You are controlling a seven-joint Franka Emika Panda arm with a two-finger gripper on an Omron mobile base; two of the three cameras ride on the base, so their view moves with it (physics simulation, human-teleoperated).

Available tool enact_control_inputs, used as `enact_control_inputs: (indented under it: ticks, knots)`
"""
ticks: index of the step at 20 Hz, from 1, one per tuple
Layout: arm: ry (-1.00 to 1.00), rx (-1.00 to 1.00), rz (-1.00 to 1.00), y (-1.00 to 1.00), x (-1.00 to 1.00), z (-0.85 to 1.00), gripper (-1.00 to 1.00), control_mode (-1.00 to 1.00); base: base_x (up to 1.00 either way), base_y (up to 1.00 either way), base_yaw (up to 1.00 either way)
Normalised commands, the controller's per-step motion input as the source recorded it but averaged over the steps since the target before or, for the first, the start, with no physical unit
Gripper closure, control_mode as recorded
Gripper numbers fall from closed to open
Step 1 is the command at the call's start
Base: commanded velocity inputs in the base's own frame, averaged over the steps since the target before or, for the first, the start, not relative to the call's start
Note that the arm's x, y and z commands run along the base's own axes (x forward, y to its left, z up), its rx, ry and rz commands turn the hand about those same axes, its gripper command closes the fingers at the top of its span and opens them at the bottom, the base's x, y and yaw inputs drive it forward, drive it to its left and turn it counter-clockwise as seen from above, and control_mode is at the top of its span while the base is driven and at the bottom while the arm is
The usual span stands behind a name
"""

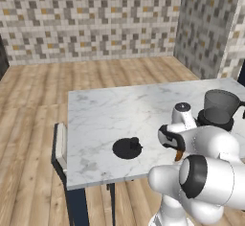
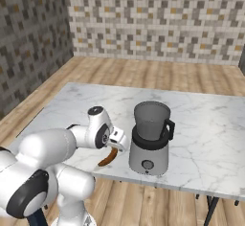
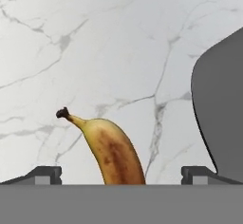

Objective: Open the blender lid, put the banana in the blender, close the lid, and start the blender.

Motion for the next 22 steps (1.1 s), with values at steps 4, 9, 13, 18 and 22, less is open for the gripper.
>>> enact_control_inputs:
  ticks: [4,9,13,18,22]
  knots:
    - [0.00,0.00,0.00,0.00,-0.04,-0.23,-1.00,-1.00,0.00,0.00,0.00]
    - [0.00,0.00,0.00,0.00,-0.02,-0.30,-1.00,-1.00,0.00,0.00,0.00]
    - [0.00,0.00,0.00,0.00,-0.04,-0.38,-1.00,-1.00,0.00,0.00,0.00]
    - [0.00,0.00,0.00,0.00,-0.08,-0.37,-1.00,-1.00,0.00,0.00,0.00]
    - [0.00,0.00,0.00,0.00,-0.08,-0.45,1.00,-1.00,0.00,0.00,0.00]
